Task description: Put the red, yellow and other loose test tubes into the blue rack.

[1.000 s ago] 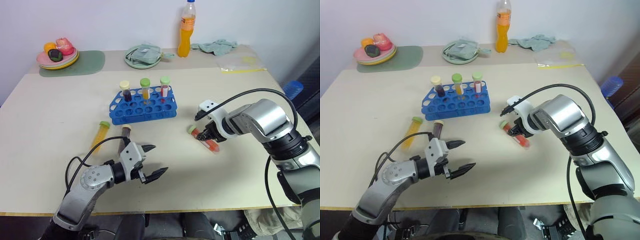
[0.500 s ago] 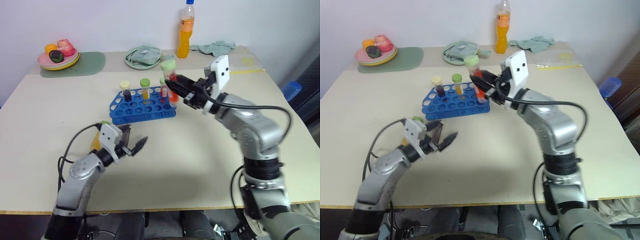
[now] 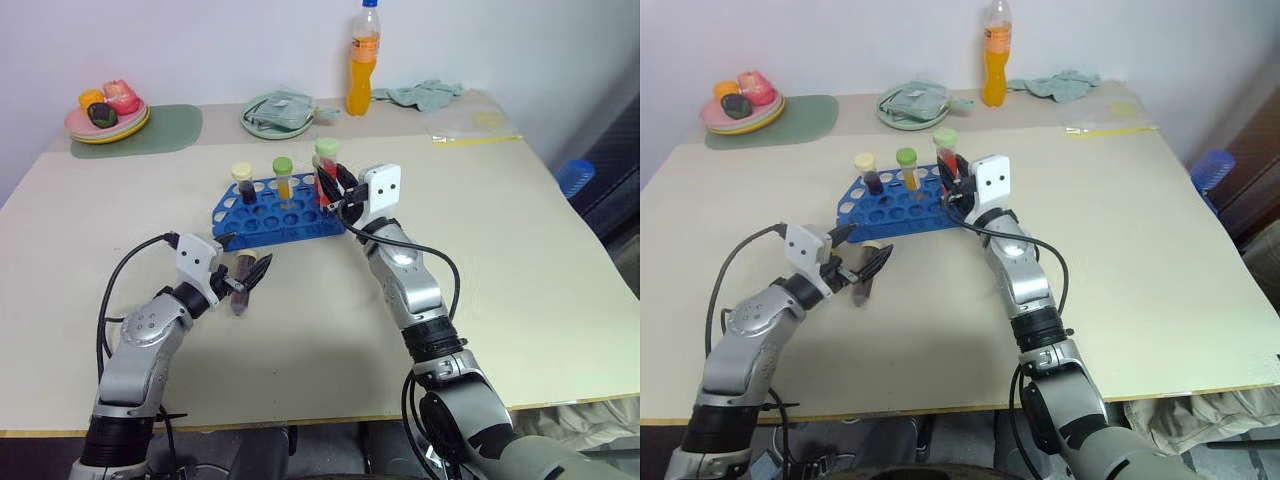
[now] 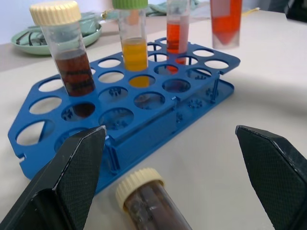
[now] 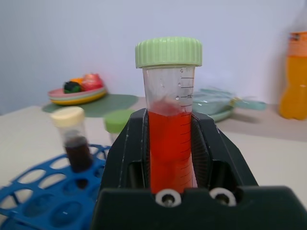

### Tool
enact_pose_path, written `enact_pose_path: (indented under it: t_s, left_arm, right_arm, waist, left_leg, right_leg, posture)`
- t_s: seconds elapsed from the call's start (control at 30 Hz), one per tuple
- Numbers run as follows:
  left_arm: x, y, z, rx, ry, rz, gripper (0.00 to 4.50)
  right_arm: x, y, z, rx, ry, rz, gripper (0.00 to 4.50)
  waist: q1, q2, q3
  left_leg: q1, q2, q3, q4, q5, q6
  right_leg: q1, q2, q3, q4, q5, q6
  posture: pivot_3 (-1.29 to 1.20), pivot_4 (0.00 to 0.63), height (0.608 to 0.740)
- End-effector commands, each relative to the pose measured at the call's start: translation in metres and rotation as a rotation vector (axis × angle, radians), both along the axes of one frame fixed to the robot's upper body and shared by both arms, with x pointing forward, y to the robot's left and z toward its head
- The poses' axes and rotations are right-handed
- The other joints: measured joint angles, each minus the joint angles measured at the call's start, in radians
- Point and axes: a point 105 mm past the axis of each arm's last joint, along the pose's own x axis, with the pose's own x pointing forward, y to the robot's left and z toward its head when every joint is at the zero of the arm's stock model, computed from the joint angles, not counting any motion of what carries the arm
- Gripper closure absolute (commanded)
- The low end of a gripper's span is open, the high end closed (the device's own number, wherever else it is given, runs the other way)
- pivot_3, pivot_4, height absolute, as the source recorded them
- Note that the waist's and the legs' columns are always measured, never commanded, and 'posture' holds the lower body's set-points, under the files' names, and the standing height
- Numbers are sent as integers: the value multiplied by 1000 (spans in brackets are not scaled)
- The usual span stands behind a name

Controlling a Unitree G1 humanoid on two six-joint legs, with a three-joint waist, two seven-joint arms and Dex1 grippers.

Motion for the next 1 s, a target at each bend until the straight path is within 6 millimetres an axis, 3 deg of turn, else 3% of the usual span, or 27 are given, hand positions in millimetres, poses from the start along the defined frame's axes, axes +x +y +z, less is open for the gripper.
enact_pose_path:
  t_s: [0.03,0.47,0.77,0.8,1.0]
  left_arm:
    - [-3,-1,11,-4,-42,7,0]
    - [-3,-7,13,-13,-41,1,0]
    - [-3,-8,13,-18,-42,4,0]
    - [-3,-7,13,-18,-42,6,0]
    - [-2,-4,14,-20,-39,21,0]
  right_arm:
    - [0,6,11,4,-53,15,3810]
    - [9,14,0,-4,-34,21,3810]
    - [4,15,-5,43,-29,54,3810]
    - [3,15,-3,55,-30,65,2783]
    - [-4,12,23,86,-137,61,37]
  waist:
    - [0,0,0]
    - [1,0,0]
    - [-1,0,0]
    - [-1,0,0]
    - [1,0,0]
  left_leg:
    - [0,0,0,0,0,0]
    - [1,0,0,0,0,0]
    - [1,0,0,-1,0,0]
    - [1,0,0,-1,0,0]
    - [1,0,0,-1,0,0]
  right_leg:
    - [0,0,0,0,0,0]
    - [0,0,0,0,0,0]
    - [0,0,0,0,0,0]
    - [0,0,0,0,0,0]
    - [0,0,1,0,0,0]
  posture:
    - [0,150,740]
    - [0,150,740]
    - [0,150,740]
    - [0,150,740]
    - [0,150,740]
